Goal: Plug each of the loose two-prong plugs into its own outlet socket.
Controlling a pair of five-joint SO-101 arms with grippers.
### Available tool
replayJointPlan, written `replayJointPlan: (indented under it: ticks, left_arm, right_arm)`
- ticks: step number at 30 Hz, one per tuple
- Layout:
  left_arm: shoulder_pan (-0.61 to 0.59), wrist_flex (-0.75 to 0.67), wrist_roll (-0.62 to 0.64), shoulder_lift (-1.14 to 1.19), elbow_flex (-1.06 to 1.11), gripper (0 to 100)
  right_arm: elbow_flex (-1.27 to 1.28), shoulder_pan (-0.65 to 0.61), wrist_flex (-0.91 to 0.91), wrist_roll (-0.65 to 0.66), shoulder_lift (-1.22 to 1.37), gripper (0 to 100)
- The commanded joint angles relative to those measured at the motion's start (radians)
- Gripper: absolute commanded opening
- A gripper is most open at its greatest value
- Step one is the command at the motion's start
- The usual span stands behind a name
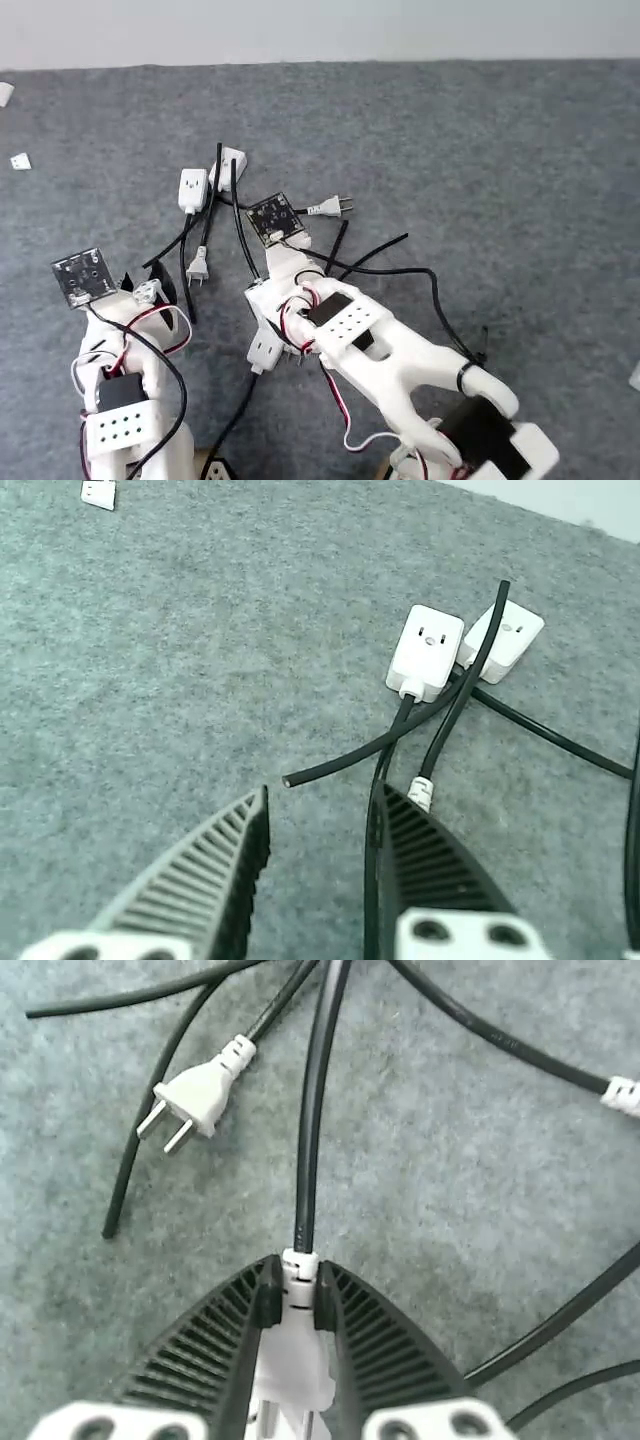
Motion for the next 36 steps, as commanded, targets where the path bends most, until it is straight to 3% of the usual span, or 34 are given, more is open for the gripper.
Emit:
replayJointPlan:
  ticks: [1, 3, 7, 14, 16, 22, 28, 33, 36]
  left_arm:
    - [-0.003, 0.091, -0.041, -0.002, -0.053, 15]
    - [0.003, 0.161, -0.071, 0.026, -0.087, 15]
    - [0.037, 0.164, -0.103, 0.170, -0.145, 15]
    - [0.066, 0.201, -0.118, 0.640, -0.401, 16]
    - [0.107, 0.308, -0.210, 0.793, -0.519, 16]
    - [0.195, 0.617, -0.646, 1.112, -0.797, 16]
    - [0.166, 0.720, -0.970, 1.109, -0.802, 16]
    - [0.178, 0.672, -0.957, 0.962, -0.707, 16]
    - [0.252, 0.609, -0.836, 0.829, -0.616, 16]
  right_arm:
    - [-0.017, 0.021, 0.059, 0.012, -0.082, 0.8]
    - [-0.037, 0.027, 0.145, 0.057, -0.116, 0.8]
    - [-0.055, 0.028, 0.257, 0.104, -0.194, 0.8]
    - [-0.057, 0.025, 0.407, 0.210, -0.378, 0.8]
    - [-0.055, 0.025, 0.443, 0.244, -0.433, 0.8]
    - [-0.049, 0.027, 0.522, 0.281, -0.521, 0.8]
    - [-0.017, 0.042, 0.524, 0.272, -0.526, 0.8]
    - [-0.017, 0.125, 0.522, 0.233, -0.532, 0.8]
    - [-0.017, 0.182, 0.526, 0.230, -0.532, 0.8]
